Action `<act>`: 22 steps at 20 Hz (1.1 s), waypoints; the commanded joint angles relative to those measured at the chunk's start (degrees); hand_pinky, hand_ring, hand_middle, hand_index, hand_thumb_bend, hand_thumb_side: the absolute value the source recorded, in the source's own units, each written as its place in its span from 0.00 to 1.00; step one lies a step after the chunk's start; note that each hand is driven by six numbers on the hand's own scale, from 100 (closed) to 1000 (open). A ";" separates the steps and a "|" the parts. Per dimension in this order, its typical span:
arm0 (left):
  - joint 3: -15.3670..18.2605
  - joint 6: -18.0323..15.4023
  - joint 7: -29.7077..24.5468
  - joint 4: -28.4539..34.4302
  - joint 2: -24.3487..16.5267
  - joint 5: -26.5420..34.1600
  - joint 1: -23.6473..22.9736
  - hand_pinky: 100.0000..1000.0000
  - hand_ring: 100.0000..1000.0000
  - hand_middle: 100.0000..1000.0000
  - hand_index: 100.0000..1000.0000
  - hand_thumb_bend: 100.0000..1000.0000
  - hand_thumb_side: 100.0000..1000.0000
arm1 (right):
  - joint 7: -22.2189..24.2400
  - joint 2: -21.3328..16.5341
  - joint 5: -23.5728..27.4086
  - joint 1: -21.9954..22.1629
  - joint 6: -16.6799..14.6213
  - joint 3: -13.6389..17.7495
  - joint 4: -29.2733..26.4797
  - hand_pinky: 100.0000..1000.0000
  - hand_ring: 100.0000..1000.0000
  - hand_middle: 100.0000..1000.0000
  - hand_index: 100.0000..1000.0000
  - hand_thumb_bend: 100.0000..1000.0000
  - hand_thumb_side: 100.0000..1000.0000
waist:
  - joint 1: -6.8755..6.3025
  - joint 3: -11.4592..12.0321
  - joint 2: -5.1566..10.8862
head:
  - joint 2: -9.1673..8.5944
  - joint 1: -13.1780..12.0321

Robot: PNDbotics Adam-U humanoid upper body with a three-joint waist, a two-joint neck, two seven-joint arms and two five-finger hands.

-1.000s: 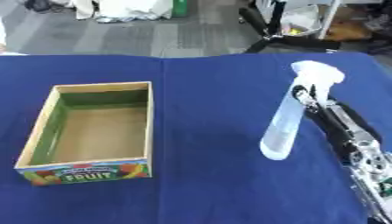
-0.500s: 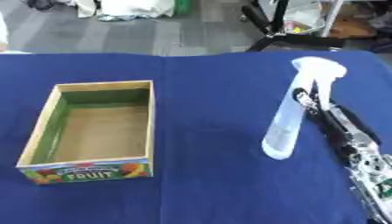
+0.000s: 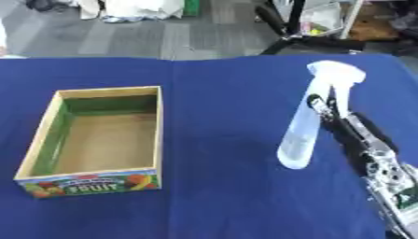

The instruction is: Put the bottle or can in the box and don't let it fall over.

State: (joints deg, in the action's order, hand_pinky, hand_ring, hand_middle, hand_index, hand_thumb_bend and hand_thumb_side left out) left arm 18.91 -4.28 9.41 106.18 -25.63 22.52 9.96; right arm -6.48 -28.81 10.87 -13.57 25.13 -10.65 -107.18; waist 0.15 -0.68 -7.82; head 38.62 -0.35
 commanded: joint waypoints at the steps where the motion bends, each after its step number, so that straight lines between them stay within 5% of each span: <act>1: -0.02 -0.02 -0.29 0.46 -1.34 0.25 0.20 0.89 1.00 1.00 0.76 0.62 0.51 | -1.04 -0.25 -0.29 -0.70 -0.11 0.20 -0.35 1.00 1.00 1.00 1.00 0.00 0.86 | -0.09 -0.01 0.61 | -0.60 0.27; 22: -0.34 0.03 -0.87 0.41 -1.40 0.29 0.29 0.89 1.00 1.00 0.76 0.61 0.51 | -3.62 0.42 0.34 -2.87 0.57 -1.27 2.40 1.00 1.00 1.00 1.00 0.00 0.84 | -0.06 0.04 0.41 | -0.97 0.65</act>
State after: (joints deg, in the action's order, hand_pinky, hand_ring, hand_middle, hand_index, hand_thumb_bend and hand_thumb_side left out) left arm 18.54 -4.19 8.81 105.94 -25.63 22.64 9.94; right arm -9.74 -27.45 10.90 -15.64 25.79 -12.09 -104.40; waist 0.17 -0.68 -7.85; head 38.42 0.20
